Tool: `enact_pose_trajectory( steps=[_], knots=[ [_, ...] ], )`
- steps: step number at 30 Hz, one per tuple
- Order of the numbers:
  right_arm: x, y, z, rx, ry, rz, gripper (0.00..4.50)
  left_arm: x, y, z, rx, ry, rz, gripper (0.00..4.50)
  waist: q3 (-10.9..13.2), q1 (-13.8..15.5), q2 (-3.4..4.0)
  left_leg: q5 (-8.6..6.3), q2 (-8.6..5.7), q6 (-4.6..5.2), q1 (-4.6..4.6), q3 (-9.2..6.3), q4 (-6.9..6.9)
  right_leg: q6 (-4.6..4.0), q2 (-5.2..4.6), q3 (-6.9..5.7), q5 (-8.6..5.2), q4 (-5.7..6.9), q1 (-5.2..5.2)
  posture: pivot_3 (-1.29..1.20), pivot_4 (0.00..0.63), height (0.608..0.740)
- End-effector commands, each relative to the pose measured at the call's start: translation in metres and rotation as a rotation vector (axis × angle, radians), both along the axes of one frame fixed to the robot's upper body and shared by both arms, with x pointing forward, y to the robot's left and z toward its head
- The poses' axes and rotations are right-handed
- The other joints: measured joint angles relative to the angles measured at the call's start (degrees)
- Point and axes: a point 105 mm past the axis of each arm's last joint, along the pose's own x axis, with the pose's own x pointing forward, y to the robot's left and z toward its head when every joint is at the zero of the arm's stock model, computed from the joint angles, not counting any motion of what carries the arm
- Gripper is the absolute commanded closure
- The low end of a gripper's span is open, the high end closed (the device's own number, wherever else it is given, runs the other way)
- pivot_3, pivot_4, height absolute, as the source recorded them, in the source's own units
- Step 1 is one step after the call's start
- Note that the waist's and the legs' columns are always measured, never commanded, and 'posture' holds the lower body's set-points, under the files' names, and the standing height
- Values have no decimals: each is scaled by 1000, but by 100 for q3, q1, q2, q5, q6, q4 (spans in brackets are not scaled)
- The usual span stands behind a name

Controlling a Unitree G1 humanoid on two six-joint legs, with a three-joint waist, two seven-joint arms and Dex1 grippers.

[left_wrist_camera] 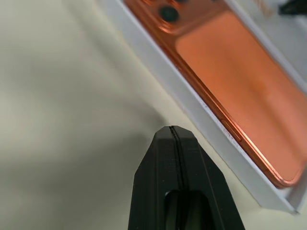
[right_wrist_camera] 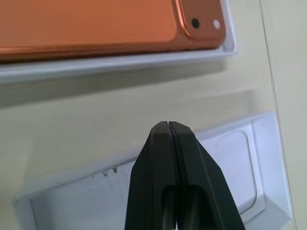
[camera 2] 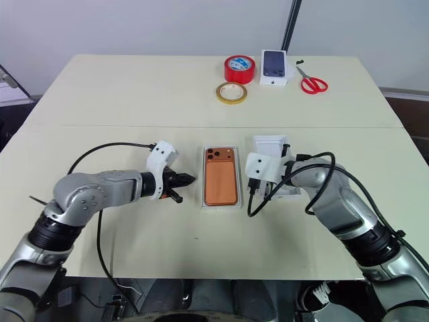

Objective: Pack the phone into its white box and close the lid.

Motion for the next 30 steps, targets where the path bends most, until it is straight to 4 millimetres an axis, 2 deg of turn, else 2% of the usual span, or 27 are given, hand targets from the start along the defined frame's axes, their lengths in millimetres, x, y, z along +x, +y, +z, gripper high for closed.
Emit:
enact_pose_trajectory(
  steps=[1, 5, 9, 13, 18, 24, 30],
  knots=[
    [0, 11, -7, -19, 0, 32, 4500, 2, -11, 3, 35, -36, -74, 4477, 0, 6, 0, 0, 1, 0, 0, -2, 1, 0, 1, -1, 0, 0, 1, 0, 150, 740],
    [-2, 24, -12, -13, 13, 73, 4500, -1, -25, -4, 72, -23, -157, 4477, 2, 31, 3, 0, -1, 3, 0, -3, 4, 0, -1, -3, 0, 2, 4, 0, 150, 740],
    [-6, 28, -14, -32, 21, 98, 4500, -2, -38, -4, 62, -18, -213, 4477, 2, 41, 3, 1, -11, 12, 0, -2, 11, 1, -13, -4, 1, 2, 10, 0, 150, 740],
    [-16, 19, -15, -45, 45, 94, 4500, -14, -65, 0, 14, 18, -313, 4477, 2, 131, 3, -4, -18, 34, 1, -8, 13, 4, -18, -10, 2, 2, 14, 0, 150, 740],
    [-29, 4, -11, -58, 75, 71, 4500, -24, -86, -1, -1, 36, -389, 4477, 2, 177, 3, -5, -26, 35, -3, -9, 13, 8, -27, -12, 0, -1, 15, 0, 150, 740],
    [-41, -13, -14, -83, 103, 29, 4500, -29, -92, -1, -21, 57, -408, 4477, 2, 139, 3, -5, -24, 36, -2, -11, 13, 8, -23, -11, 0, 2, 15, 0, 150, 740],
    [-39, -25, -13, -80, 95, -31, 4500, -29, -86, -2, -29, 74, -379, 4477, 2, 144, 3, -5, -21, 36, 0, -12, 13, 8, -19, -11, 0, 4, 16, 0, 150, 740]
  ],
)
